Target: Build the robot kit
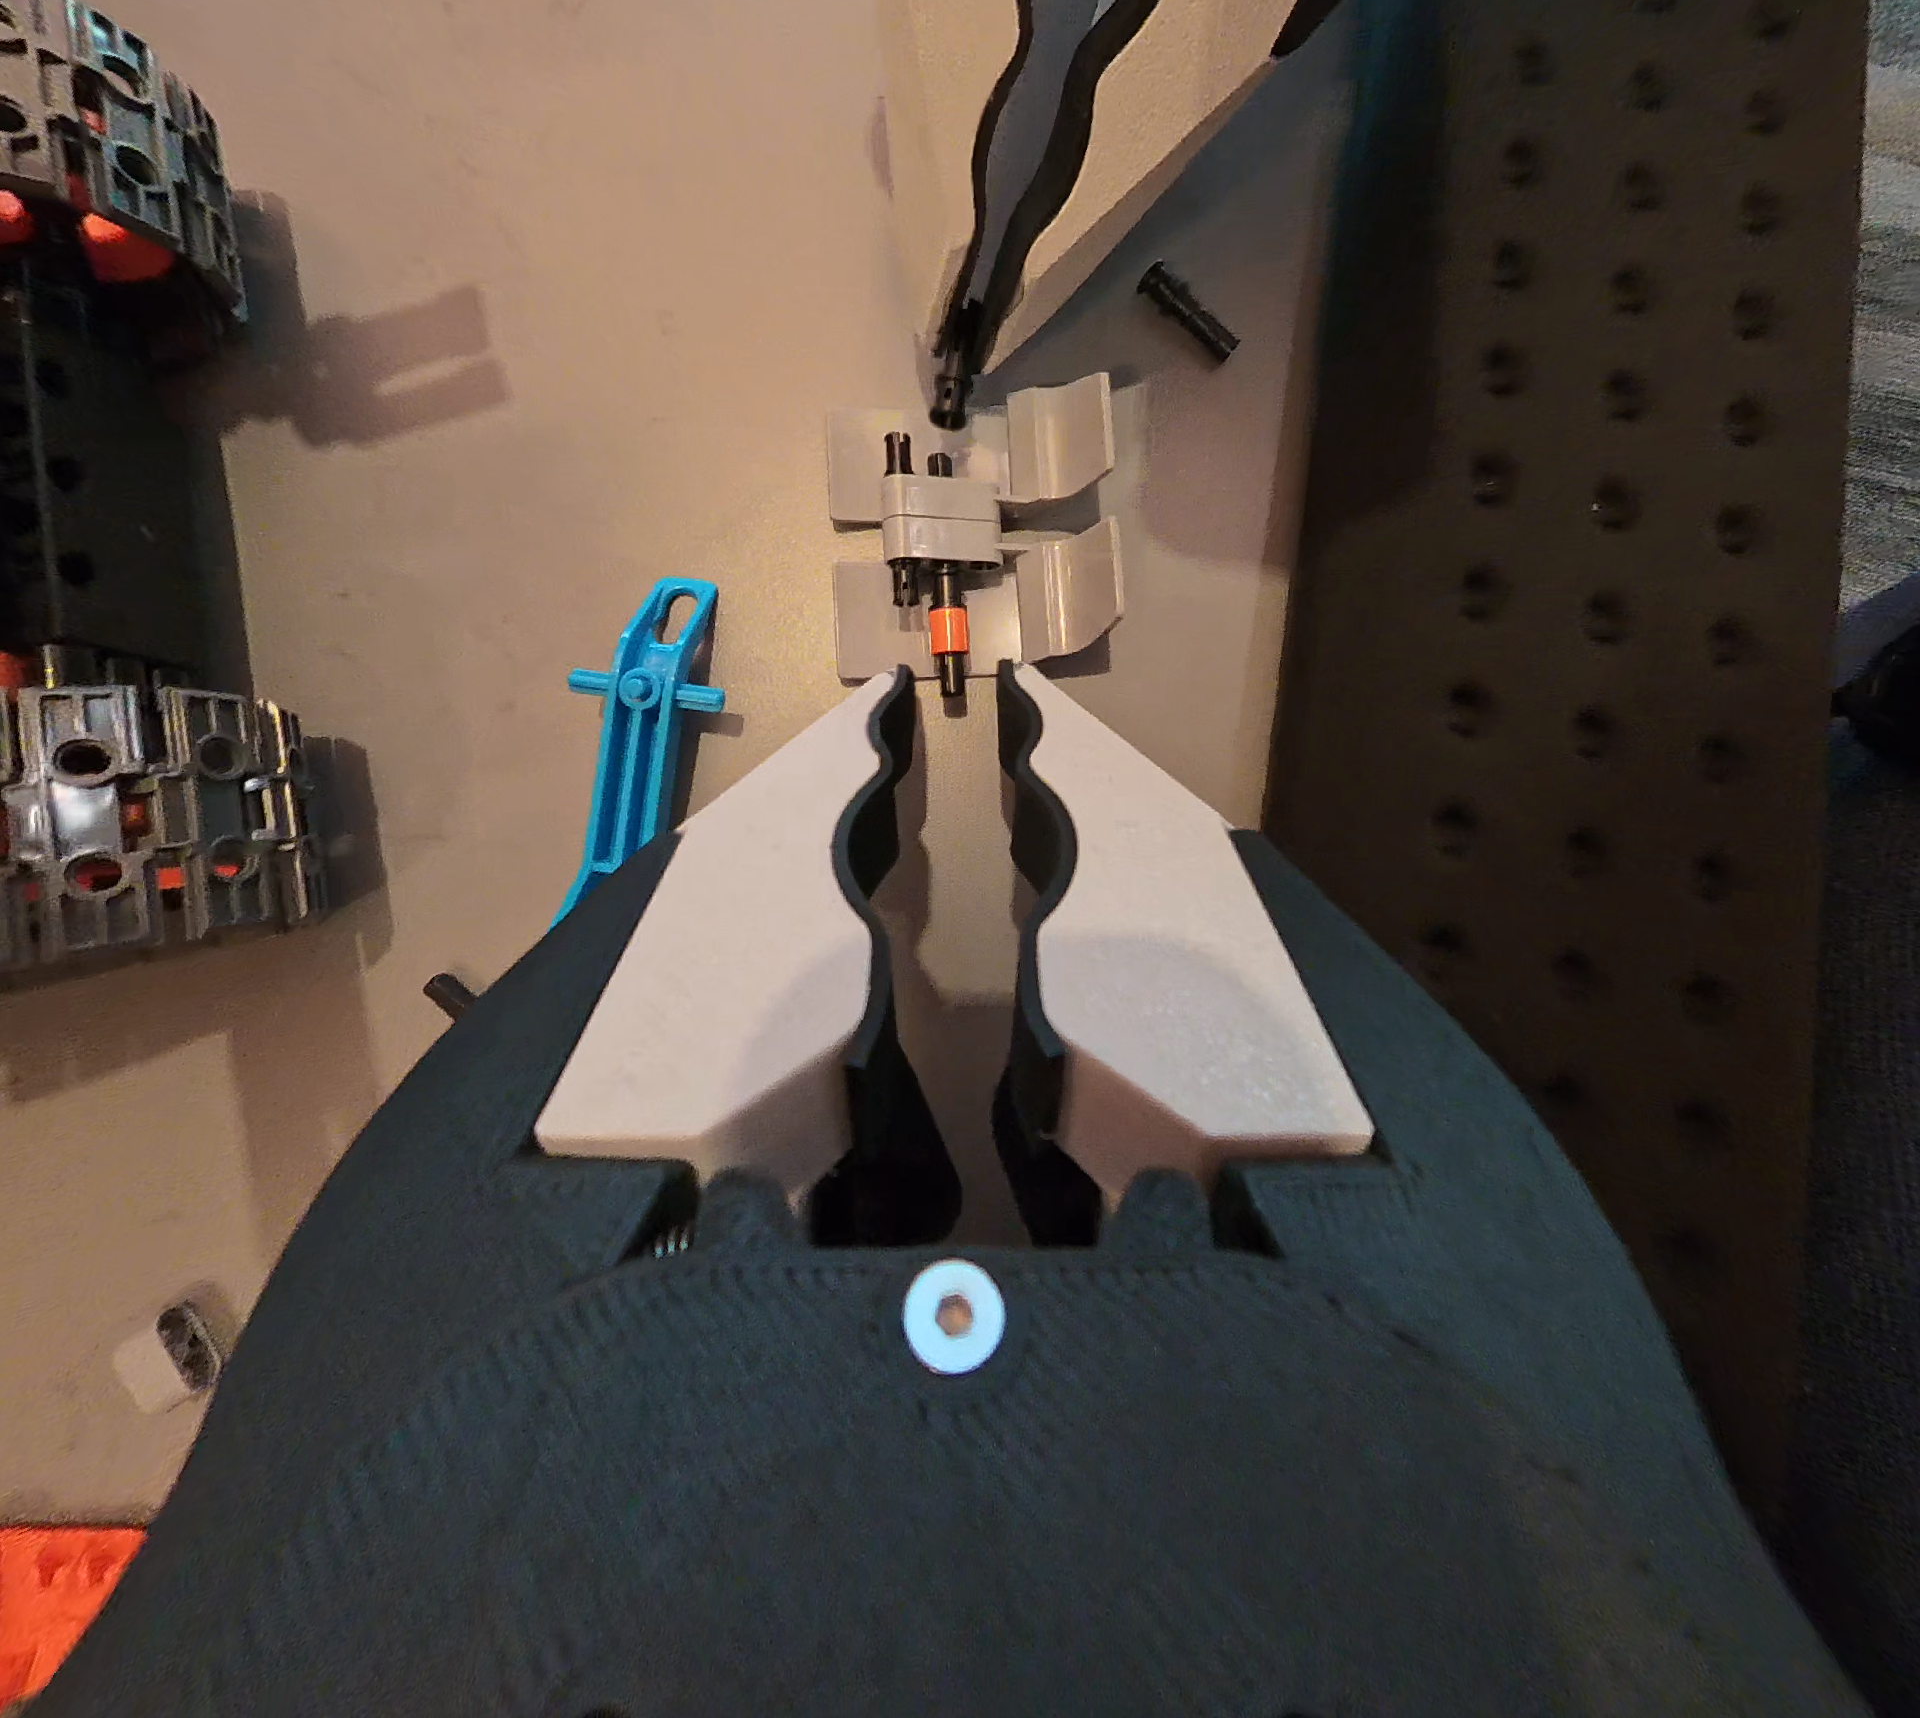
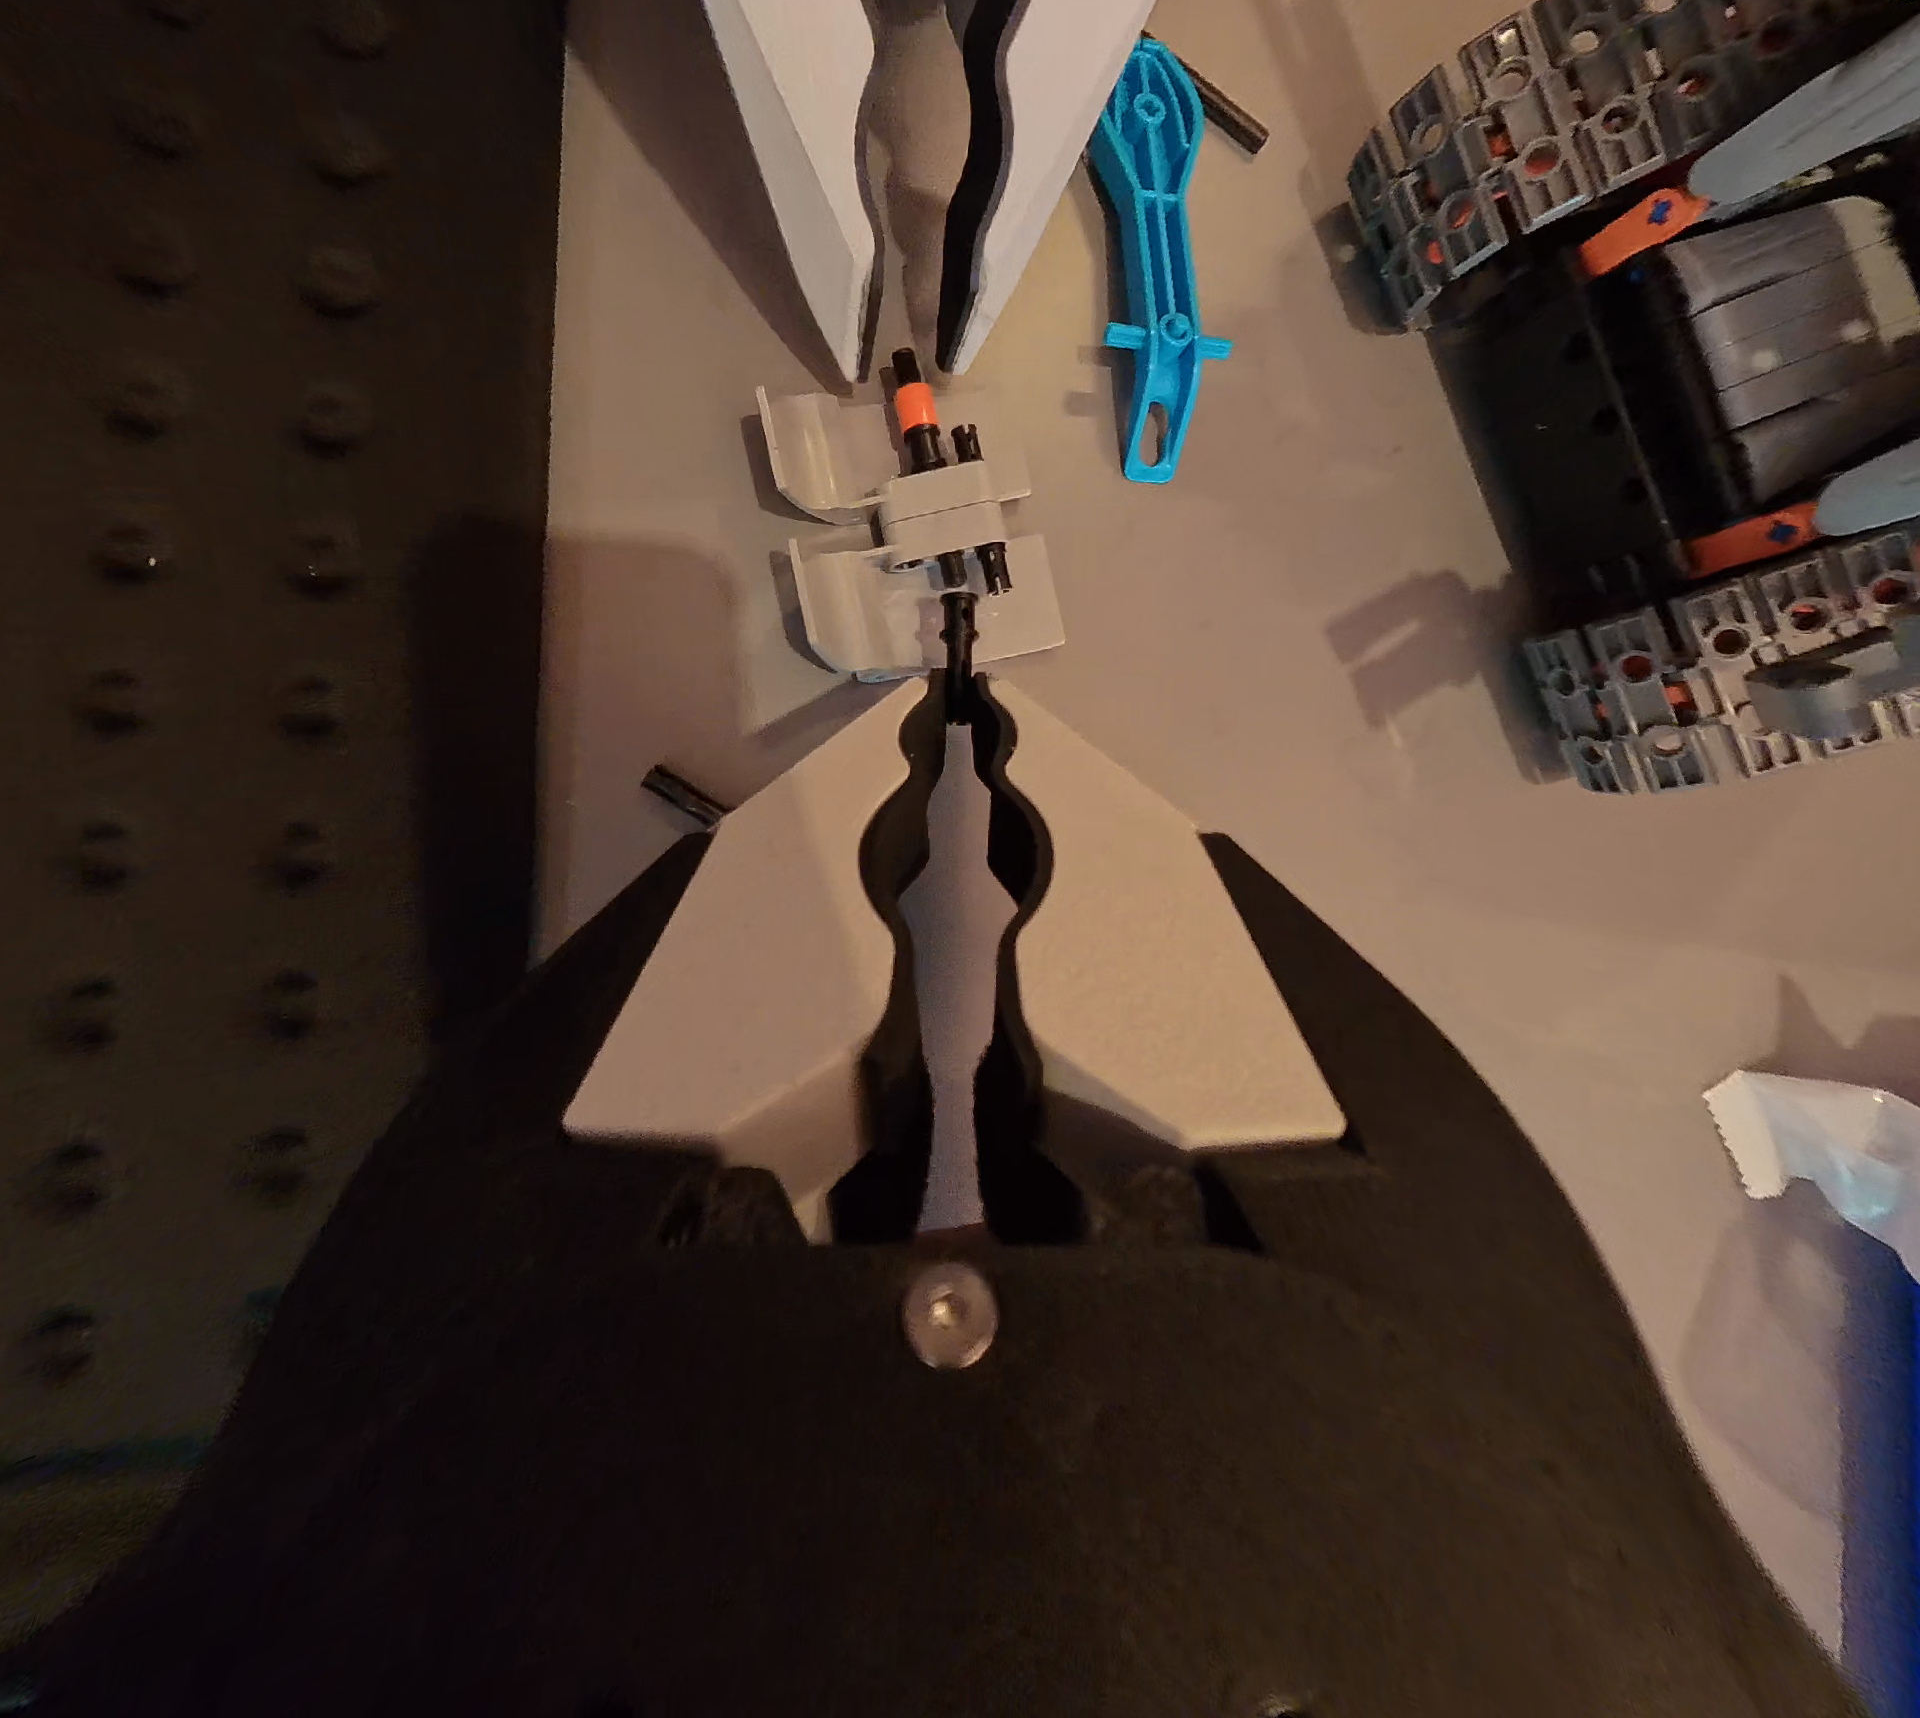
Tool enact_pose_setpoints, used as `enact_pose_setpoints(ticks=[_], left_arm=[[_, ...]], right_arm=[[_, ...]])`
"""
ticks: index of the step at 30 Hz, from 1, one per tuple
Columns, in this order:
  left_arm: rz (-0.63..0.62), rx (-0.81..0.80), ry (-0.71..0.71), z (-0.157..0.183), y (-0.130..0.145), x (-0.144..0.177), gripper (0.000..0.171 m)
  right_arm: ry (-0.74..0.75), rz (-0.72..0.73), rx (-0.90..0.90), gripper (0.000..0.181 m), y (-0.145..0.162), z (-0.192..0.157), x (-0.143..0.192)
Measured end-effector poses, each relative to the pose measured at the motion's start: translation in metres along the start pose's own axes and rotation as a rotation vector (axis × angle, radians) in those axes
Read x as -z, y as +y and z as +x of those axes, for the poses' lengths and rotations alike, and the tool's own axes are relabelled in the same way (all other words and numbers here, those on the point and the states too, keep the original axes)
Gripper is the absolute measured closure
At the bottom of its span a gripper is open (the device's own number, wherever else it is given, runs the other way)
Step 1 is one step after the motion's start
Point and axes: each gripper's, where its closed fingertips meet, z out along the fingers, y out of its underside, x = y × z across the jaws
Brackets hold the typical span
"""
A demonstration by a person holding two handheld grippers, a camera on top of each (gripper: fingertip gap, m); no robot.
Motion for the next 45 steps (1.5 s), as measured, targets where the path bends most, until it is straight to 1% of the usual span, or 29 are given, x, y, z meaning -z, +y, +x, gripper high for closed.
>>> enact_pose_setpoints(ticks=[2,4,13,16,23,27,36,45], left_arm=[[0.002,0.0,0.006,0.001,0.0,-0.002,0.161],[0.004,-0.003,0.003,0.0,-0.001,-0.004,0.168],[0.0,-0.022,0.006,-0.002,-0.002,-0.006,0.168],[-0.009,-0.053,0.009,-0.003,-0.002,-0.006,0.169],[-0.035,-0.121,0.014,-0.006,-0.001,-0.006,0.169],[-0.061,-0.185,0.008,-0.007,-0.001,-0.006,0.169],[-0.097,-0.339,-0.077,-0.008,-0.002,-0.008,0.169],[-0.134,-0.462,-0.212,-0.009,-0.003,-0.007,0.169]], right_arm=[[-0.012,-0.001,0.001,0.18,0.001,-0.001,-0.002],[-0.025,-0.003,-0.001,0.18,0.002,-0.001,-0.005],[-0.048,0.011,0.0,0.18,0.002,0.001,-0.008],[-0.066,0.021,-0.02,0.18,0.002,0.002,-0.008],[-0.103,0.006,0.016,0.18,0.002,0.005,-0.008],[-0.19,0.004,0.007,0.18,0.002,0.002,-0.007],[-0.429,0.003,-0.127,0.18,0.003,-0.006,-0.004],[-0.511,-0.006,-0.22,0.18,0.001,-0.01,-0.003]])
